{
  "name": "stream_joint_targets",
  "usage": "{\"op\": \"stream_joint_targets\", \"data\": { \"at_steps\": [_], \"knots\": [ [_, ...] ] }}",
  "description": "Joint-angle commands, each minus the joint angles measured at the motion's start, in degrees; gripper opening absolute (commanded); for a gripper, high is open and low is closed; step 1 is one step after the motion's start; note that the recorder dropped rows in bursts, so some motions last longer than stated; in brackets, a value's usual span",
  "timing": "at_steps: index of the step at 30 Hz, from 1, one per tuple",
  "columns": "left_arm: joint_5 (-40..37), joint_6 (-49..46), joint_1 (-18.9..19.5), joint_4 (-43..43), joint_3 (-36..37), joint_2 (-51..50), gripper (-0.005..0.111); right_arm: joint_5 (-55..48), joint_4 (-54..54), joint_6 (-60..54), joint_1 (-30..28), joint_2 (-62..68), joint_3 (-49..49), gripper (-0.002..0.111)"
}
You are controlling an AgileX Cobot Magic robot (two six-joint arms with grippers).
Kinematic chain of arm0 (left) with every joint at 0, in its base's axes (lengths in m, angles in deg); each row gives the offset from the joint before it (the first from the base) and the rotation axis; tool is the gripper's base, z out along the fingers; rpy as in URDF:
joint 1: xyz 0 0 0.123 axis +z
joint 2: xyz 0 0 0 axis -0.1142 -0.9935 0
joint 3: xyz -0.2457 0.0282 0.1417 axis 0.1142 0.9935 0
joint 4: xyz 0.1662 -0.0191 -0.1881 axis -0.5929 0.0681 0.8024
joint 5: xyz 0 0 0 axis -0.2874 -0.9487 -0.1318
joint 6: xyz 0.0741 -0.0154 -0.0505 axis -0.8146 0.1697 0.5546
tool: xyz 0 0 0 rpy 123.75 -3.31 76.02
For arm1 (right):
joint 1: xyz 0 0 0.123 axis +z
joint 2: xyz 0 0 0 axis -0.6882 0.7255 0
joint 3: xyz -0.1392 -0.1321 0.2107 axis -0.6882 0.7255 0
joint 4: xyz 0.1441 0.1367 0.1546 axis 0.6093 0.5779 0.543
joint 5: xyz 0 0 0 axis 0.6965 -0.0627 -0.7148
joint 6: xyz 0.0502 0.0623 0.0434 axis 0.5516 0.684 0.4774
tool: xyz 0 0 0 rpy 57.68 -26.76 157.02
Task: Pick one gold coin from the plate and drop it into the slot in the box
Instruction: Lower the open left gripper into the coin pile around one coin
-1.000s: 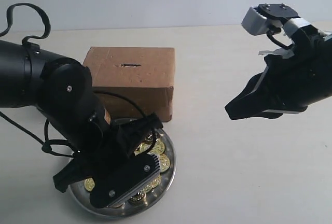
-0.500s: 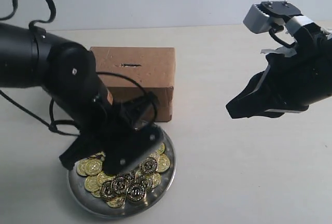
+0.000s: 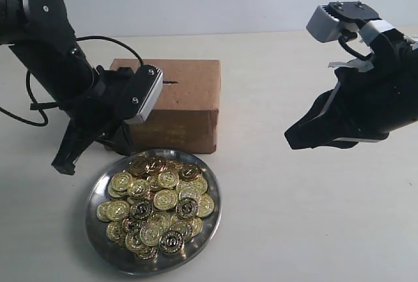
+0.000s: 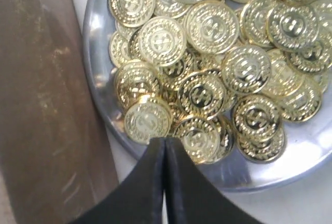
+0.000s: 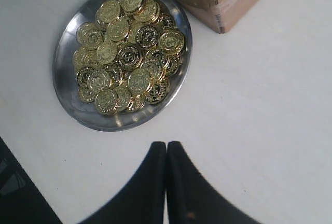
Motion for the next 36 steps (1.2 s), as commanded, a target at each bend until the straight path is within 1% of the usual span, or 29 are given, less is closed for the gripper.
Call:
{"op": "stream_joint_targets", "data": {
  "at_steps": [1, 2, 3, 5, 7, 8, 9, 12, 15, 16, 18, 19, 22, 23, 25, 27, 29, 33, 36],
  "knots": [
    [-2.5, -12.1, -3.8, 11.9, -0.4, 0.0, 0.0, 0.2, -0.1, -0.6, 0.1, -0.6, -0.4, 0.0],
    [-2.7, -14.5, -5.8, 13.0, -0.4, 0.0, 0.0, 0.2, -0.1, -0.6, 0.1, -0.6, -0.4, 0.0],
    [-2.7, -15.5, -7.6, 12.3, -0.4, -0.2, 0.0, 0.2, -0.1, -0.6, 0.1, -0.6, -0.4, 0.0],
    [-2.3, -15.1, -11.8, 5.5, -0.4, -0.7, 0.0, 0.1, -0.1, -0.6, 0.1, -0.6, -0.4, 0.0],
    [-2.3, -13.1, -15.0, -2.5, -0.4, -1.7, 0.0, -0.1, -0.1, -0.6, 0.1, -0.6, -0.4, 0.0],
    [-2.3, -11.7, -16.1, -4.5, -0.4, -2.2, 0.0, -0.1, -0.1, -0.6, 0.1, -0.6, -0.4, 0.0],
    [-2.3, -11.7, -16.6, -4.6, -0.4, -2.6, 0.0, -0.1, -0.1, -0.6, 0.1, -0.6, -0.4, 0.0],
    [-2.5, -11.8, -18.1, -1.9, -0.4, -2.9, 0.0, -0.1, -0.1, -0.6, 0.1, -0.6, -0.4, 0.0],
    [-4.2, -11.8, -18.8, -1.7, -0.4, -2.9, 0.002, -0.2, -0.1, -0.6, 0.1, -0.6, -0.4, 0.0],
    [-4.2, -11.8, -18.8, -1.5, -0.4, -2.9, 0.005, -0.2, -0.1, -0.6, 0.1, -0.6, -0.4, 0.0],
    [-4.2, -11.8, -18.8, -1.2, -0.3, -2.7, 0.018, -0.3, -0.1, -0.6, 0.1, -0.6, -0.4, 0.0],
    [-4.3, -11.6, -18.8, -0.7, -0.3, -2.7, 0.028, -0.3, -0.1, -0.6, 0.1, -0.6, -0.4, 0.0],
    [-4.4, -11.4, -18.8, 1.1, -0.3, -2.7, 0.066, -0.3, -0.1, -0.6, 0.1, -0.6, -0.4, 0.0],
    [-4.4, -11.4, -18.8, 1.2, -0.3, -2.7, 0.073, -0.4, -0.1, -0.6, 0.1, -0.6, -0.4, 0.0],
    [-4.0, -11.4, -18.8, 1.2, 0.1, -2.7, 0.072, -0.4, -0.2, -0.6, 0.1, -0.6, -0.4, 0.0],
    [-3.7, -13.3, -18.8, 0.9, 1.3, -2.7, 0.064, -0.4, -0.3, -0.6, 0.1, -0.6, -0.4, 0.0],
    [-3.1, -16.6, -18.8, 0.9, 2.8, -2.7, 0.058, -0.4, -0.3, -0.6, 0.1, -0.6, -0.4, 0.0],
    [1.3, -18.3, -18.8, 1.0, 6.0, -2.4, 0.061, -0.5, -0.3, -0.6, 0.1, -0.6, -0.4, 0.0],
    [5.2, -18.3, -18.8, 0.8, 8.2, -1.9, 0.061, -0.5, -0.3, -0.6, 0.1, -0.6, -0.4, 0.0]
  ]
}}
